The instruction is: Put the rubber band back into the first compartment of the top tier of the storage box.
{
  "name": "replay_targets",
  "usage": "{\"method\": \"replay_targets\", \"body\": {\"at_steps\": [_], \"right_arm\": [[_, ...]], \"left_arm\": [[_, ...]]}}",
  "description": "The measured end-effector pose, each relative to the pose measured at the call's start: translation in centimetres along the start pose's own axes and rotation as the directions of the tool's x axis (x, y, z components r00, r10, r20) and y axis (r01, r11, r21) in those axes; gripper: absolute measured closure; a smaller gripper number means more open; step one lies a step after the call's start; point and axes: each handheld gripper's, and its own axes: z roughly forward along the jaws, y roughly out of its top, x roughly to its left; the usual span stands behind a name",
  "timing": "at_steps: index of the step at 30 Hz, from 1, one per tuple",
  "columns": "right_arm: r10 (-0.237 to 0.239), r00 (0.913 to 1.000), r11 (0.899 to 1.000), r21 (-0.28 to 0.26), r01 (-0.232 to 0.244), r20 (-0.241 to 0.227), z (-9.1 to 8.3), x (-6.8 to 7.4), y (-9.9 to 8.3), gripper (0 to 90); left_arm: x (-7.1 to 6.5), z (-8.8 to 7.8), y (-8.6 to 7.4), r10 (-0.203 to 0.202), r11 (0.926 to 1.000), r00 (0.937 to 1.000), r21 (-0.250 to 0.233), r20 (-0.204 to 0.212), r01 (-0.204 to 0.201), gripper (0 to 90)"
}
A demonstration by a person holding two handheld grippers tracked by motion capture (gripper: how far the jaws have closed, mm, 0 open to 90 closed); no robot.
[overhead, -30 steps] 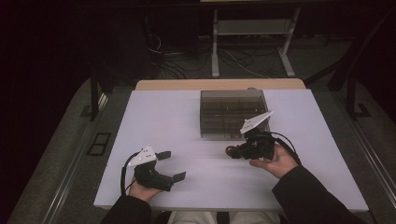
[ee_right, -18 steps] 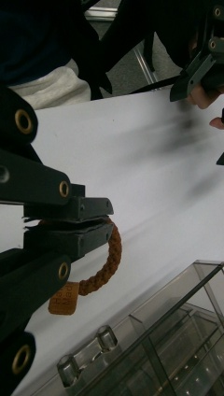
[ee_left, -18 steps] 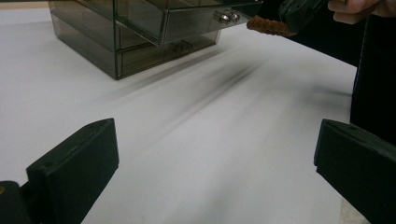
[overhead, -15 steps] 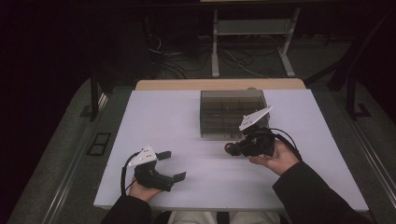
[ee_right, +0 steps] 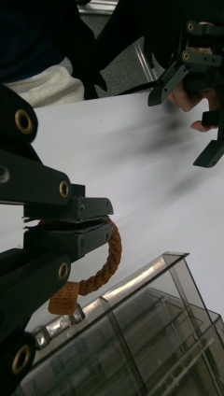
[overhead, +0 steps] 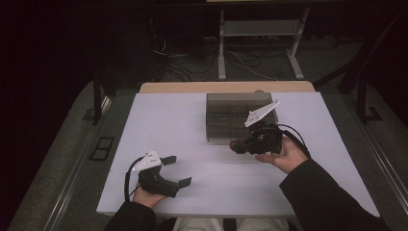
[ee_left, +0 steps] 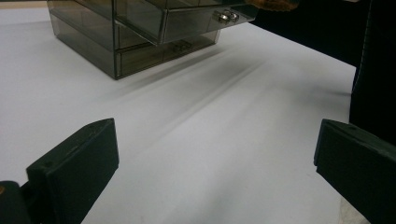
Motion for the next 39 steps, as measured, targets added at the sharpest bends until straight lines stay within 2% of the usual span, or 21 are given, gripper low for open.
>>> {"method": "replay_targets", "body": {"at_steps": [12,39], "right_arm": [[-0.017,0.9998,1.000,-0.006,0.017,0.008,-0.1,-0.5,1.3,85.2],[-0.014,0.9994,1.000,-0.025,0.015,0.031,-0.3,-1.7,4.5,85.2]], "left_arm": [[0.1,-0.1,0.0,0.002,1.0000,1.0000,0.000,0.000,-0.002,0.0],[0.1,-0.1,0.0,-0.002,1.0000,1.0000,-0.008,0.004,0.002,0.0]]}}
